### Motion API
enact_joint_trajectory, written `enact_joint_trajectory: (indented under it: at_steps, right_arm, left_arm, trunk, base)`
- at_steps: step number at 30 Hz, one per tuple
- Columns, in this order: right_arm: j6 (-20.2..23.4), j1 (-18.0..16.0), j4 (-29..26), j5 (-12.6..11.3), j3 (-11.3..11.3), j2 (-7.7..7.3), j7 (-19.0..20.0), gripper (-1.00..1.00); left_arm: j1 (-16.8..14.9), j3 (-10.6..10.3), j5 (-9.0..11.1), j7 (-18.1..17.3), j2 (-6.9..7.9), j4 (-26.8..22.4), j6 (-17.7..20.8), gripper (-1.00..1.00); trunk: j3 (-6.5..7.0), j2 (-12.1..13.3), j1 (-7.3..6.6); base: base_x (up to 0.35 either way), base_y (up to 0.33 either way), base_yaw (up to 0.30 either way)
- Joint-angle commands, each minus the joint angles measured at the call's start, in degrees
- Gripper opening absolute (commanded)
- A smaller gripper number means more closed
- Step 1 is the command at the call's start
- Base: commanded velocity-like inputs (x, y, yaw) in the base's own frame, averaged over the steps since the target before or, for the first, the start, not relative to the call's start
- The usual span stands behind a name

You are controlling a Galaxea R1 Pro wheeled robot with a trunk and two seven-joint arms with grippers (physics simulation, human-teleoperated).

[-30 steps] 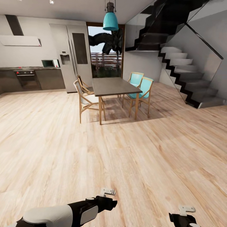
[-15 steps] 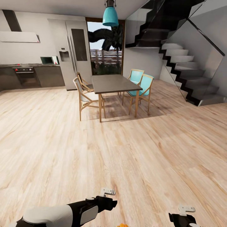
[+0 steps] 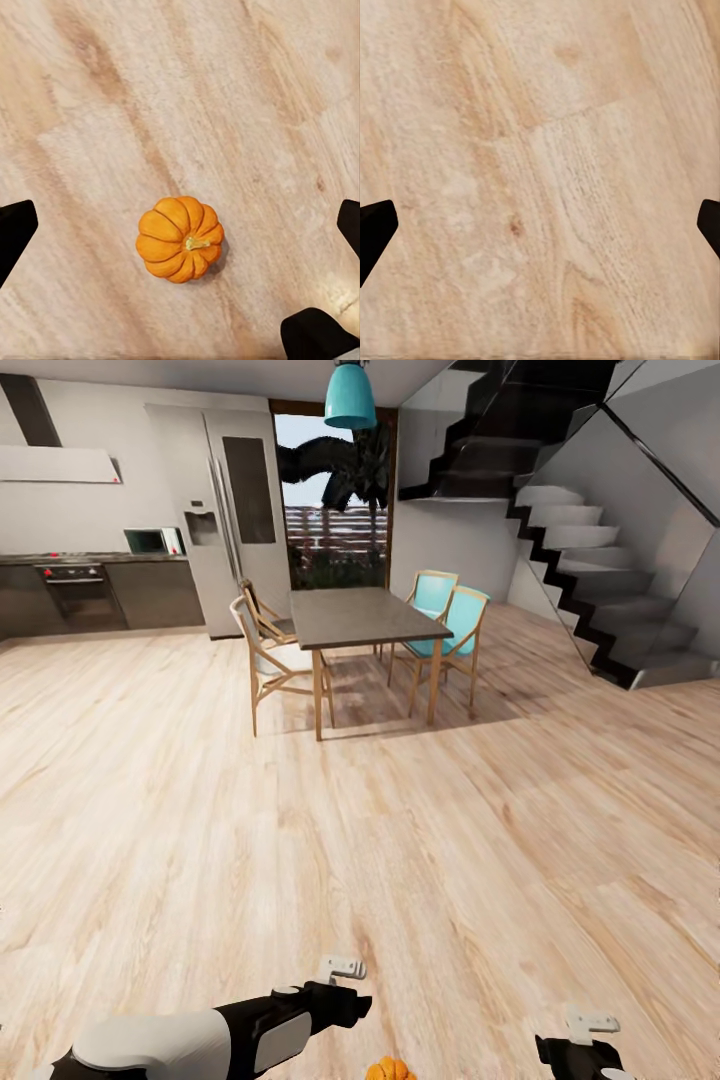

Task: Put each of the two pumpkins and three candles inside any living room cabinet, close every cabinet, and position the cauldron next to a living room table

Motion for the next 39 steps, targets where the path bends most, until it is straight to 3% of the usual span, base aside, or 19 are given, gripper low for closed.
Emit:
enact_joint_trajectory:
  at_steps: [1, 29, 31, 33, 36, 37, 39]
  right_arm:
    - [-0.03, 0.0, 0.0, 0.0, 0.0, 0.0, 0.0, 1.0]
    - [-0.18, -0.01, 0.59, 0.52, 0.26, -0.11, 0.68, 1.0]
    - [-0.15, -0.01, 0.56, 0.51, 0.26, -0.09, 0.66, 1.0]
    - [-0.1, -0.01, 0.54, 0.46, 0.26, -0.04, 0.68, 1.0]
    - [-0.04, -0.01, 0.54, 0.43, 0.28, -0.03, 0.7, 1.0]
    - [-0.08, 0.0, 0.53, 0.41, 0.33, -0.01, 0.59, 1.0]
    - [-0.15, 0.0, 0.53, 0.38, 0.3, 0.0, 0.41, 1.0]
  left_arm:
    - [0.0, -0.02, 0.0, 0.0, -0.01, 0.0, 0.0, 1.0]
    - [0.0, 0.1, 0.83, 1.11, 0.21, 1.13, 0.08, 1.0]
    - [0.0, 0.14, 0.85, 2.07, 0.13, 1.14, 0.08, 1.0]
    - [0.0, 0.47, 0.98, 6.6, 0.04, 2.12, 0.09, 1.0]
    - [0.0, 0.77, 3.38, 11.4, -0.02, 4.08, 0.09, 1.0]
    - [0.0, 1.1, 8.68, 15.61, -0.02, 6.51, 0.04, 1.0]
    - [0.0, 1.18, 11.74, 16.97, -0.02, 7.58, -0.01, 1.0]
  trunk:
    - [-0.07, 0.0, 0.0]
    - [-0.33, 0.0, 0.0]
    - [-0.33, 0.0, 0.0]
    - [-0.33, 0.0, 0.0]
    - [-0.33, 0.0, 0.0]
    - [-0.33, 0.0, 0.0]
    - [-0.33, 0.0, 0.0]
  base:
    - [-0.235, 0.0, 0.0]
    - [-0.017, 0.0, 0.0]
    - [0.0, 0.0, 0.0]
    - [0.0, 0.0, 0.0]
    - [0.0, 0.0, 0.0]
    - [0.0, 0.0, 0.0]
    - [0.0, 0.0, 0.0]
